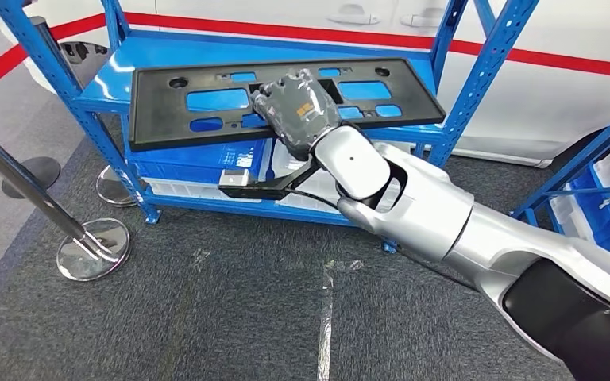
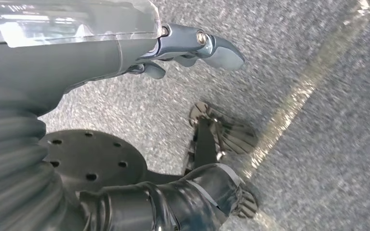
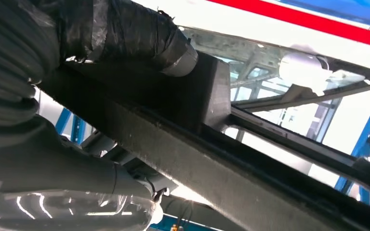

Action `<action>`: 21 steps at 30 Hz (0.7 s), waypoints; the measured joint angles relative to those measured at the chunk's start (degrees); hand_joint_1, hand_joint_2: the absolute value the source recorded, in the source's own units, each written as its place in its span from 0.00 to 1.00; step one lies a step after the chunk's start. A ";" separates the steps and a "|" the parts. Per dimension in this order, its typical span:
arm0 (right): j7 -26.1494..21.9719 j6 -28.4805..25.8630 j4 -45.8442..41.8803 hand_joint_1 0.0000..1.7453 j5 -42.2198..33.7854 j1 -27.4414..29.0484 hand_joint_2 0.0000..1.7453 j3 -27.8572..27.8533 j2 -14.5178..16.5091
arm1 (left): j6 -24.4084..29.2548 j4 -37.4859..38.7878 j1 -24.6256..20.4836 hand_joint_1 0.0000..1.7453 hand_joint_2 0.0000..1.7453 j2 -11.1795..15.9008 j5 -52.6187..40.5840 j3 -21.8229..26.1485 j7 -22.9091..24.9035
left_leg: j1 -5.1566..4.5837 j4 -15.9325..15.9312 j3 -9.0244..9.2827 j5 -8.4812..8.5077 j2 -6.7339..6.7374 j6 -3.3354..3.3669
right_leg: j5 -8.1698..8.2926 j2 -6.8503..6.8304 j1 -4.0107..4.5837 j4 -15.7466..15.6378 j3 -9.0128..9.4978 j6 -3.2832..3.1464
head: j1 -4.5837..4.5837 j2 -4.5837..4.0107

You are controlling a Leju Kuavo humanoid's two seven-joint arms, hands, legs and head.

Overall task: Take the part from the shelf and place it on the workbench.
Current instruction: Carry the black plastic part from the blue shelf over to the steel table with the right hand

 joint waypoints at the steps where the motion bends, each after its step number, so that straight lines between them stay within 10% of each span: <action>1: 0.01 0.00 0.05 1.00 0.00 0.03 1.00 0.01 -0.04 | 0.04 0.00 -0.01 0.00 1.00 -0.01 -0.02 -0.05 0.08 | -0.06 -0.02 -0.70 0.69 0.08 0.47 | -2.94 0.05 -0.04 3.08 -1.03 0.12 | 0.14 0.00; 3: 0.02 -0.02 0.10 1.00 0.01 0.21 1.00 0.01 -0.08 | 0.14 0.00 0.01 0.00 1.00 -0.01 -0.05 -0.12 0.26 | -0.40 0.04 -2.31 2.00 0.10 1.01 | -8.04 0.02 0.09 10.89 -2.87 0.13 | 0.37 0.00; 5: 0.02 -0.01 0.15 1.00 0.01 0.61 1.00 0.01 -0.09 | 0.25 0.00 0.04 0.00 1.00 0.01 -0.07 -0.14 0.41 | -0.82 0.10 -3.85 3.17 0.07 1.24 | -8.55 0.03 0.37 14.35 -2.17 -0.31 | 0.42 0.00; 11: 0.17 -0.05 0.19 1.00 0.01 0.50 1.00 -0.21 -0.10 | 0.32 0.00 0.03 0.00 1.00 -0.39 -0.07 -0.17 0.52 | -1.25 -0.53 -6.33 6.41 0.07 0.92 | -5.44 -0.18 2.67 -3.43 11.07 -4.34 | 0.28 0.00; 14: 0.21 -0.05 0.25 1.00 0.01 0.49 1.00 -0.28 -0.09 | 0.28 0.01 0.07 0.00 1.00 -0.31 -0.09 -0.22 0.56 | -1.17 -1.11 -6.90 6.92 -0.08 0.25 | -3.07 -0.44 2.24 -5.79 11.01 -4.14 | 0.50 0.00; 19: 0.32 -0.14 0.32 1.00 0.17 0.61 1.00 -0.26 0.05 | 0.14 0.02 0.25 0.00 1.00 -0.14 -0.16 -0.24 0.48 | -0.35 12.45 -10.17 -3.50 -0.21 -1.99 | 0.42 -0.96 0.80 -6.72 7.70 -3.44 | 0.34 0.00; 21: 0.33 -0.17 0.34 1.00 0.26 0.80 1.00 -0.26 0.07 | 0.08 0.02 0.22 0.00 1.00 -0.02 -0.19 -0.24 0.37 | 0.39 14.06 -8.60 -1.60 -0.18 -3.12 | 1.35 -1.09 -0.04 -5.69 5.43 -2.68 | 0.33 0.00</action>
